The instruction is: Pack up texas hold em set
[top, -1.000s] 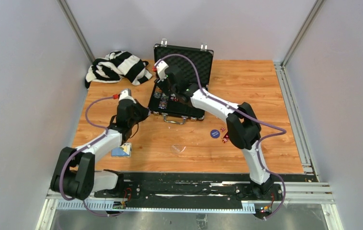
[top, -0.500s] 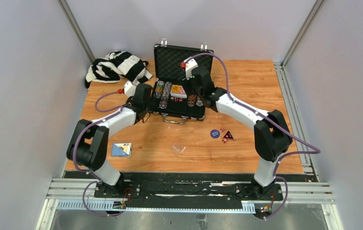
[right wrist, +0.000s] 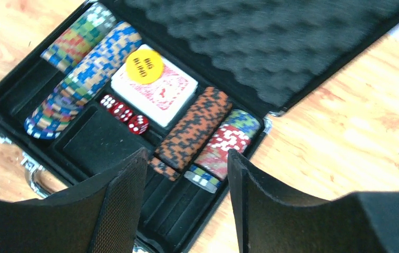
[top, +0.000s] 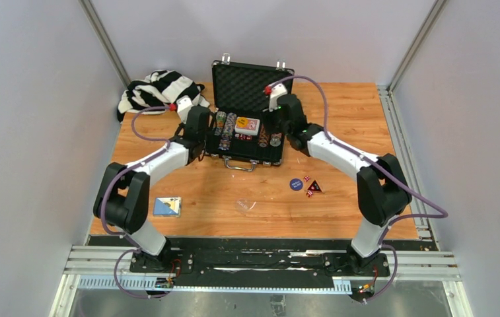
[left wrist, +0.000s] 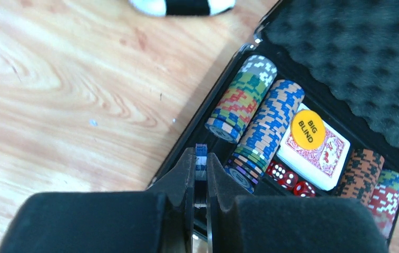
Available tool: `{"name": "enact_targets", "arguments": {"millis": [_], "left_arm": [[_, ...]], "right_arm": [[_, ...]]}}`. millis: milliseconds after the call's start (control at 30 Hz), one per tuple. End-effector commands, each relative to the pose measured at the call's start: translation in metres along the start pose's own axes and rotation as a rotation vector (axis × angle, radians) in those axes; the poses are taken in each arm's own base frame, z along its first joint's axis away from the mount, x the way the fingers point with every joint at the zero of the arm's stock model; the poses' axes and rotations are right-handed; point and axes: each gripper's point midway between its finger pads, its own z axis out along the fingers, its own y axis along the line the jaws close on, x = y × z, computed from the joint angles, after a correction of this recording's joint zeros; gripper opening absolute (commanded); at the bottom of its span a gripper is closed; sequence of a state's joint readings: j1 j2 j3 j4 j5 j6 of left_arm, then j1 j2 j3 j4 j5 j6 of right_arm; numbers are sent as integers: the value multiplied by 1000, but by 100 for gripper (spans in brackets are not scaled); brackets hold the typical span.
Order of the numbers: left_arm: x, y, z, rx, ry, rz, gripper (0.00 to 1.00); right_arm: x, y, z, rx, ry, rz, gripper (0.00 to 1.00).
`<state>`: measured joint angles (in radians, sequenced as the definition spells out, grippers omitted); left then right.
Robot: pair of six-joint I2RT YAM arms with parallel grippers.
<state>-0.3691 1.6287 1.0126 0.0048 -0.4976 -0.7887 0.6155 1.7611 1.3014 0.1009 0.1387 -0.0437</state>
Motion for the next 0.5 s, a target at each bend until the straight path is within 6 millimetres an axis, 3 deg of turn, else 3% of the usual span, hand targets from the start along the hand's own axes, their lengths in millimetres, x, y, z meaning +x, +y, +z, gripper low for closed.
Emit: {"name": "enact_targets", "arguments": {"millis": [0, 67, 133, 300, 467], "left_arm": [[-47, -18, -16, 107, -162, 276, 0], [-48, -14, -10, 78, -164, 323, 0], [-48, -6, 2, 42, -146, 352, 0], [-59, 30, 44, -55, -96, 337, 0], [-54, 49, 60, -109, -48, 341, 0]], "right_arm": [[-12, -56, -5, 29, -39, 270, 55], [5, -79, -2, 88, 18, 316, 54], [25, -89, 0, 129, 84, 334, 54], [70, -65, -8, 77, 226, 373, 52], [95, -46, -31, 77, 274, 327, 51]]}}
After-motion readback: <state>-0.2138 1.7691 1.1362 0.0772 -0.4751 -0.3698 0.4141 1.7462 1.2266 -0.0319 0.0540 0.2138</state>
